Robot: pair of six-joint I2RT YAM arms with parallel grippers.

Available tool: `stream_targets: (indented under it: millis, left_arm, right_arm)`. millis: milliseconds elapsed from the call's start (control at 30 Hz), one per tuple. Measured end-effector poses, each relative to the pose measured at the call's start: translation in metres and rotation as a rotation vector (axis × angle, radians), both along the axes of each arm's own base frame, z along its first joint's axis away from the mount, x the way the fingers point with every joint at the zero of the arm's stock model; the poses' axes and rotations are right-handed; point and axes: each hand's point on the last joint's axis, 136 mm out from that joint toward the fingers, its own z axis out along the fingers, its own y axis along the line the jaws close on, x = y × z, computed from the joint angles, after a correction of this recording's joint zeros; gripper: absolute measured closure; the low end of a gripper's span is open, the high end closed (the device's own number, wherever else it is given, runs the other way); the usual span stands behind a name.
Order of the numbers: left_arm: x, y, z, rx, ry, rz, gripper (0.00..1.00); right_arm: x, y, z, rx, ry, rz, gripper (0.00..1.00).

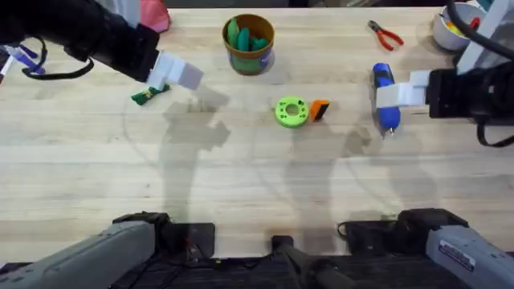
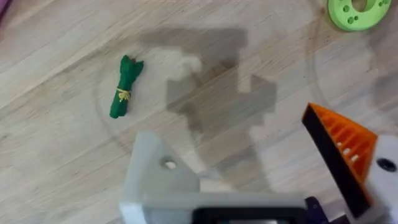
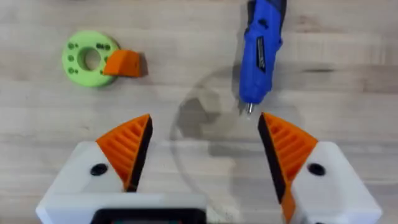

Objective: Pick up the gripper from the table and insert it into the empty holder that is missing its gripper. Then pick up a screw, insert it into the mounting hole, and use the screwdriver to tighten it. Finally, clean up the table by picking up the vegetable and placing it into the bucket.

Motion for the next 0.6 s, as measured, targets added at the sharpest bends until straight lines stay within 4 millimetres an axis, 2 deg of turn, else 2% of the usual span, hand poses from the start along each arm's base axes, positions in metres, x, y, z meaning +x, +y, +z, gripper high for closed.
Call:
stream_targets:
  millis: [600]
  left_arm:
    - [0.004, 0.0, 0.002, 0.0, -0.016, 0.0, 0.013]
  right_arm:
    - [-0.056, 0.0, -0.023, -0.001, 0.247, 0.0, 0.008]
